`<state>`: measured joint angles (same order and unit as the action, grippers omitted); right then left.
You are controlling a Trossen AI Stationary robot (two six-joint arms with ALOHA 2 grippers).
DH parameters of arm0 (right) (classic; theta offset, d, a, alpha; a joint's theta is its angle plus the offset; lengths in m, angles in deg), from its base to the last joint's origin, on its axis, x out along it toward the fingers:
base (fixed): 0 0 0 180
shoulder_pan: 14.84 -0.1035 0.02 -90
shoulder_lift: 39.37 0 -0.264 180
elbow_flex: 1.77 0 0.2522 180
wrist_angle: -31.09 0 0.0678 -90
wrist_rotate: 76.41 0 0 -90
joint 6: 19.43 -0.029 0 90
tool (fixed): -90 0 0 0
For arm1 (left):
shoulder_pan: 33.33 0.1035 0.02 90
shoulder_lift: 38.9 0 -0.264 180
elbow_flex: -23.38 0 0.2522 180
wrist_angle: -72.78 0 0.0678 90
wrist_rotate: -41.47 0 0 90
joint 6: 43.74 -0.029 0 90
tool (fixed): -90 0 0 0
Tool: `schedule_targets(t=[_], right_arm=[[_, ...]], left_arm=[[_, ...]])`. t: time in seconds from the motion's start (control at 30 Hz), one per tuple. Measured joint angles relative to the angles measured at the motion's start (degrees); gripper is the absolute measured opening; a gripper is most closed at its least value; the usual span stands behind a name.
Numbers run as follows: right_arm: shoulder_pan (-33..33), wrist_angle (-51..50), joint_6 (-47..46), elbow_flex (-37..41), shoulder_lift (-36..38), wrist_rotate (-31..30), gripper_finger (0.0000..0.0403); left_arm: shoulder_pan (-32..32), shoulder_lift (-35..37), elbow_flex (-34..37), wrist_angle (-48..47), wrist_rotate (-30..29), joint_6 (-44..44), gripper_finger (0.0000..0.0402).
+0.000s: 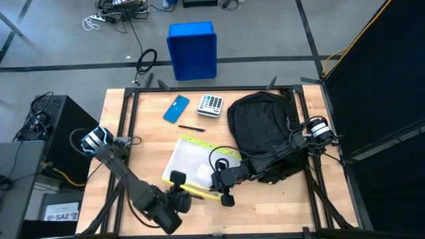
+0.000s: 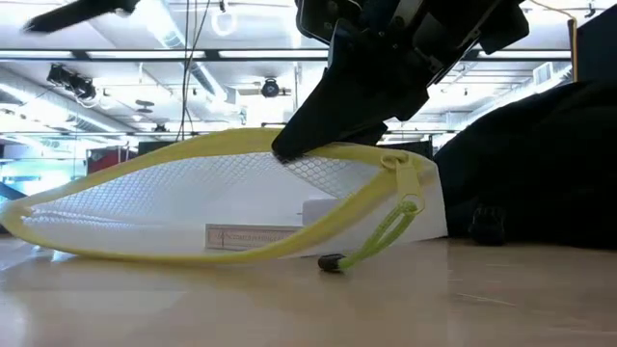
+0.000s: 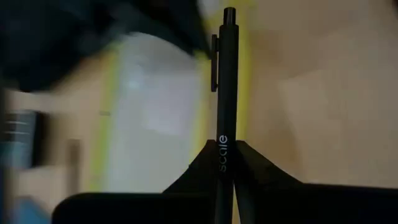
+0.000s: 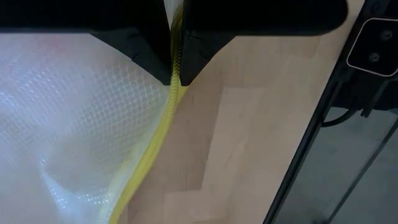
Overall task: Unpack backpack
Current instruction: Remove the black pen from the white zip bag
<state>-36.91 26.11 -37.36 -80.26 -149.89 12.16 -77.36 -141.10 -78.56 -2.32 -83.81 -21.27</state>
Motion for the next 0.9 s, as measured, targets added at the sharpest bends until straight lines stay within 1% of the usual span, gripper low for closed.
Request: schedule_targets(t=[0.07,0.13,0.23,0.3,0.4,0.47,0.5,0.57,0.63,0.77,0.9], right_arm=[[-0.4,0.0,0.0,0.0,0.0,0.5,0.0000],[-0.9,0.0,0.0,0.0,0.0,0.9,0.0001],[-1.3,0.0,0.0,0.0,0.0,1.3,0.0001],[-1.5,-0.1,0.0,0.0,0.0,1.2,0.0001],[-1.9,-0.1,0.0,0.0,0.0,1.2,0.0001],[-2.1,-0.1,0.0,0.0,0.0,1.2,0.0000],[-2.1,-0.1,0.0,0.0,0.0,1.2,0.0001],[-2.1,-0.2,0.0,0.0,0.0,1.3,0.0001],[-2.1,-0.3,0.0,0.0,0.0,1.6,0.0000],[-2.1,-1.0,0.0,0.0,0.0,1.7,0.0000],[-2.1,-1.1,0.0,0.0,0.0,1.7,0.0000]], left_arm=[[2.3,1.0,-0.4,-2.6,-0.3,-1.1,0.0000],[6.0,2.8,0.4,-4.0,0.7,-1.8,0.0000],[12.1,7.6,4.7,-2.4,2.5,-4.7,0.0000],[16.7,12.3,9.7,4.0,6.2,-8.1,0.0000],[25.1,19.1,19.0,17.5,13.8,-14.0,0.0000],[31.1,22.3,24.7,26.3,19.3,-17.7,0.0000],[34.2,23.2,27.0,29.3,22.0,-19.3,0.0000],[39.9,23.9,30.2,33.3,27.3,-22.5,0.0000],[45.3,23.2,32.5,35.1,30.8,-26.0,0.0000],[54.4,19.6,34.2,34.4,35.0,-32.4,0.0000],[60.2,15.0,34.2,34.3,38.1,-37.6,0.0000]])
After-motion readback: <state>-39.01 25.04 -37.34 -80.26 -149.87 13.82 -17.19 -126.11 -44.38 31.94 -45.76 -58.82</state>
